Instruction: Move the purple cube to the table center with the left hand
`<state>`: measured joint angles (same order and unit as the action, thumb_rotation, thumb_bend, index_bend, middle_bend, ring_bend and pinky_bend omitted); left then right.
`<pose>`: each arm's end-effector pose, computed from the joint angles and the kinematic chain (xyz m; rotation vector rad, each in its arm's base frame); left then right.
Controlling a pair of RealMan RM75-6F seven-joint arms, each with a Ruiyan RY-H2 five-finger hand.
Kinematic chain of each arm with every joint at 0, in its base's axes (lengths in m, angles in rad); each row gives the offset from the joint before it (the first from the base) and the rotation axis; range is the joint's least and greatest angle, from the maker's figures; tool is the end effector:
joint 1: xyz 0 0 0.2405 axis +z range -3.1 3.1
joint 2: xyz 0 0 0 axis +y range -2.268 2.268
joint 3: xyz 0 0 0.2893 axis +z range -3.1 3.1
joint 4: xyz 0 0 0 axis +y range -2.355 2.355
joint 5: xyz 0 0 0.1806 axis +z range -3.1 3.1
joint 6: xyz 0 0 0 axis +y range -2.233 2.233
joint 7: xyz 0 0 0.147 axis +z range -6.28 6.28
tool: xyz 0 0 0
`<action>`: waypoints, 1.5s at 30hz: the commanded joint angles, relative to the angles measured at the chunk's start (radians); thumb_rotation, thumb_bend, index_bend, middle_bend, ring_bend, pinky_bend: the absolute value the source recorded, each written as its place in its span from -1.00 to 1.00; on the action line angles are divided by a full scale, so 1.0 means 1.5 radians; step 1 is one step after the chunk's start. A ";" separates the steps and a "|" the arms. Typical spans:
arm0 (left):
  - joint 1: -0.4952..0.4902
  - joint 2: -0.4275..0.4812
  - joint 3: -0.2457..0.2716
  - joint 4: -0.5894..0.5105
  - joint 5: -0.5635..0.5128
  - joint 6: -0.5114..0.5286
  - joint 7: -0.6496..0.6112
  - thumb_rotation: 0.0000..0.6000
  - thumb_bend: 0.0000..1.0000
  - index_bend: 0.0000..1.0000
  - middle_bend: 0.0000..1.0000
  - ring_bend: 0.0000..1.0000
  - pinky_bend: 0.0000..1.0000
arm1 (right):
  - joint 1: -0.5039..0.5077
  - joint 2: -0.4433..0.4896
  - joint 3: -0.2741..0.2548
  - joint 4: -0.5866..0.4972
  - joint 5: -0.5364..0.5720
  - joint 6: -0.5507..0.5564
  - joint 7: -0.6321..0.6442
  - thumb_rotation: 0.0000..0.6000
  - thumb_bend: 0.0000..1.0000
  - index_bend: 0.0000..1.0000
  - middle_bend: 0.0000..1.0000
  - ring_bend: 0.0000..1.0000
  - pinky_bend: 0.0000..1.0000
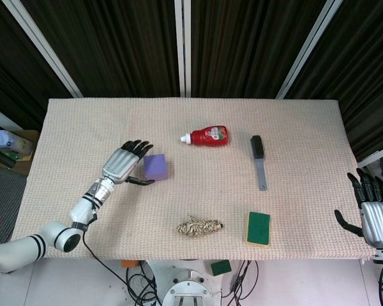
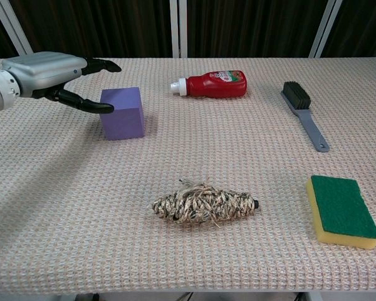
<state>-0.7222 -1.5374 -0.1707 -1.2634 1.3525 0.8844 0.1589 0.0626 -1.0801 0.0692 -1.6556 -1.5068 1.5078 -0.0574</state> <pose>-0.2017 0.3809 0.0229 -1.9453 -0.8033 -0.8854 -0.3231 -0.1798 0.2154 1.3735 -0.8427 0.8832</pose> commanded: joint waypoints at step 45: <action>-0.060 -0.004 -0.061 -0.071 -0.088 -0.004 -0.036 1.00 -0.51 -0.23 0.07 -0.48 -0.59 | 0.007 -0.011 0.007 0.023 0.031 -0.028 0.011 1.00 -0.35 -1.00 -1.00 -1.00 -1.00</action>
<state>-0.8015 -1.5746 -0.2335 -1.3177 1.2347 0.8855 0.1337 0.0726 -1.0968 0.0795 -1.6214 -1.4601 1.4672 -0.0422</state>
